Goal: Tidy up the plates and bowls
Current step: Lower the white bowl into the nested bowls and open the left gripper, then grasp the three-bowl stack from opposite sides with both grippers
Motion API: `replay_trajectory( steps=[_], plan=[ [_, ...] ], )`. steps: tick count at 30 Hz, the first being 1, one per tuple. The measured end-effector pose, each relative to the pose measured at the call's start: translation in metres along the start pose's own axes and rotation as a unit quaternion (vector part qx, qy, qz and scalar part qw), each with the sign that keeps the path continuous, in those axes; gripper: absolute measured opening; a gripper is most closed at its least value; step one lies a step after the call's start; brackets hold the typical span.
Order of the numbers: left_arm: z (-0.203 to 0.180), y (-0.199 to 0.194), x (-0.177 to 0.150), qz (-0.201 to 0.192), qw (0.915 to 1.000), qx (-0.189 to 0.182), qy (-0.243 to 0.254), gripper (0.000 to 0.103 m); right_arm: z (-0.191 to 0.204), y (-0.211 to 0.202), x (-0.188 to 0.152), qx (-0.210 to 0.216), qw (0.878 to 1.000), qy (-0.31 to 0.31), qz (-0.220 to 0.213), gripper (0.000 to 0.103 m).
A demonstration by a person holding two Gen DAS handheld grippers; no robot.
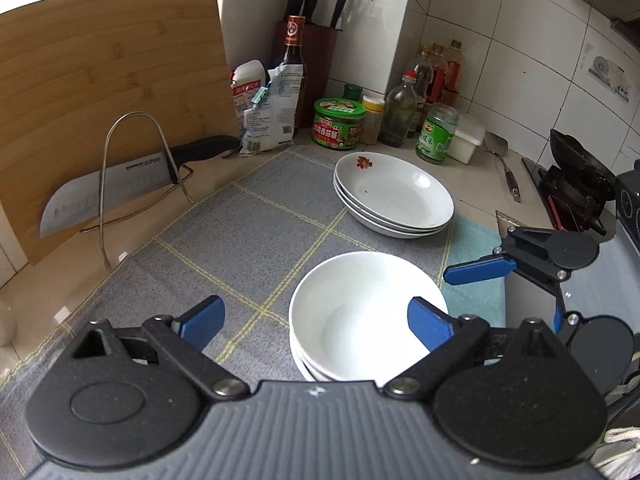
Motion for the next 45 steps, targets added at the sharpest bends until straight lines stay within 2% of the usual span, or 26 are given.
replay_trajectory(
  steps=[8,13,16,21,24,27,32,38,45],
  plan=[
    [0.005,-0.013,-0.037,-0.003,0.9987,0.032,-0.041,0.097,0.011,-0.013,0.011,0.015,0.999,-0.018,-0.045,0.103],
    [0.013,-0.025,-0.055,-0.014,0.996,0.037,-0.08,0.097,0.019,-0.004,0.011,0.037,0.998,-0.033,-0.031,0.103],
    [0.017,-0.03,-0.063,-0.017,0.9949,0.041,-0.091,0.097,0.023,0.0,0.008,0.027,0.998,-0.046,-0.021,0.103],
    [0.016,-0.031,-0.07,-0.016,0.9957,0.039,-0.082,0.097,0.024,-0.005,0.006,0.019,0.999,-0.035,-0.018,0.103],
    [0.011,-0.024,-0.076,-0.01,0.9972,0.025,-0.07,0.098,0.023,-0.012,0.002,0.003,0.999,-0.036,-0.014,0.103],
    [0.004,-0.014,-0.083,0.0,0.9983,0.018,-0.055,0.098,0.015,-0.016,-0.007,-0.014,0.999,-0.041,0.005,0.103],
    [-0.013,0.01,-0.09,0.028,0.9981,0.03,-0.047,0.098,-0.013,-0.01,-0.022,-0.02,0.997,-0.063,0.041,0.103],
    [-0.039,0.045,-0.086,0.07,0.994,0.075,-0.039,0.098,-0.054,0.022,-0.026,0.021,0.993,-0.091,0.076,0.103],
    [-0.06,0.072,-0.082,0.098,0.9857,0.129,-0.045,0.099,-0.077,0.047,-0.026,0.108,0.979,-0.151,0.089,0.103]
  ],
)
Point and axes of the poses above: each gripper's, at about its wrist camera, not at the fingertips, and y roughly the way its jaws point, z to its left, x to its top, the point moved 5 cm from there along y, roughly the way its jaws point, and after that the axes turned 3 degrees about z, right-handed, at the moved point
